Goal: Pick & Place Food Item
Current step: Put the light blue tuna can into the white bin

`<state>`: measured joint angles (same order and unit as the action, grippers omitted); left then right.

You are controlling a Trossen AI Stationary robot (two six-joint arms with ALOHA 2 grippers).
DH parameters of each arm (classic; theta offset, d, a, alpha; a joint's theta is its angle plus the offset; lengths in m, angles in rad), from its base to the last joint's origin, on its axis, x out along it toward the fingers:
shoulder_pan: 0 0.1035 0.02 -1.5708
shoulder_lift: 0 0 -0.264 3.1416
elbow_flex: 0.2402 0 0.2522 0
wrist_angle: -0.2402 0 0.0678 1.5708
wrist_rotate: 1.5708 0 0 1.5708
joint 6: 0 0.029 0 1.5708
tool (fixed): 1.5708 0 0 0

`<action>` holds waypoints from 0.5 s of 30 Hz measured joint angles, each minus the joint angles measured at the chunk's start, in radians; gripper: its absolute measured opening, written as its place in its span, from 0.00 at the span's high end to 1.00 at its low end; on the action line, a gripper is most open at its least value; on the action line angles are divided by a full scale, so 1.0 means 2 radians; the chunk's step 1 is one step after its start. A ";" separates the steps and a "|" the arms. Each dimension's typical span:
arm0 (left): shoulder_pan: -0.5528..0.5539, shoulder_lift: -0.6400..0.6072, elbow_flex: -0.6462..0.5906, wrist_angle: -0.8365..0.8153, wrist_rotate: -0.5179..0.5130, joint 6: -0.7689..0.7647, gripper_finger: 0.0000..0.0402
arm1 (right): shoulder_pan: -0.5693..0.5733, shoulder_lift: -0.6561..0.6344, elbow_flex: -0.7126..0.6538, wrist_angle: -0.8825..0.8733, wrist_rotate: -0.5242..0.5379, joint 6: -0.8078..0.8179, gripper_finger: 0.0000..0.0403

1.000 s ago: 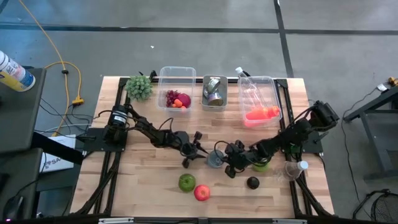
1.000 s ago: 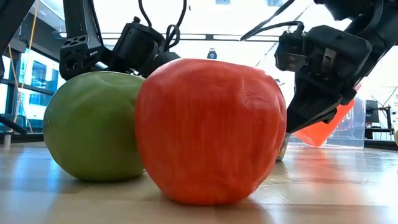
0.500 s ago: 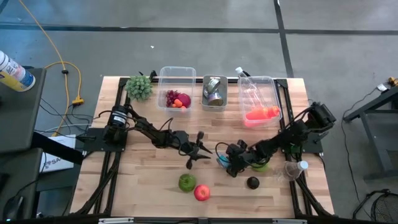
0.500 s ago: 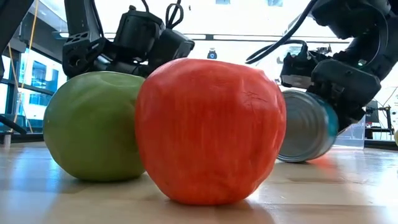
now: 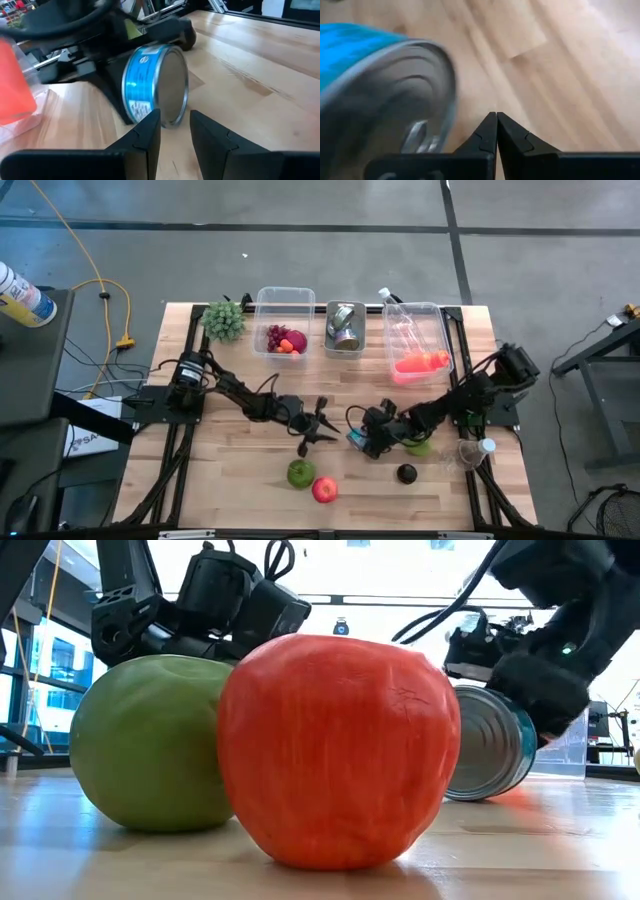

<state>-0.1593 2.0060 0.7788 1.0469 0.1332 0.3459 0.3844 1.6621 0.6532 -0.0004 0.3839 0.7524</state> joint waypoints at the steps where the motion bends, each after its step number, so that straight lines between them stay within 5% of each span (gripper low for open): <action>1: -0.001 0.000 0.000 0.000 0.000 -0.003 0.75 | -0.002 -0.002 0.000 -0.001 0.001 -0.004 1.00; 15: -0.001 0.000 0.000 -0.024 -0.004 -0.047 0.75 | -0.024 -0.084 0.001 -0.056 0.039 -0.075 1.00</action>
<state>-0.1623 2.0060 0.7788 0.9992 0.1261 0.2527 0.3364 1.4946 0.6556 -0.1127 0.4626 0.6019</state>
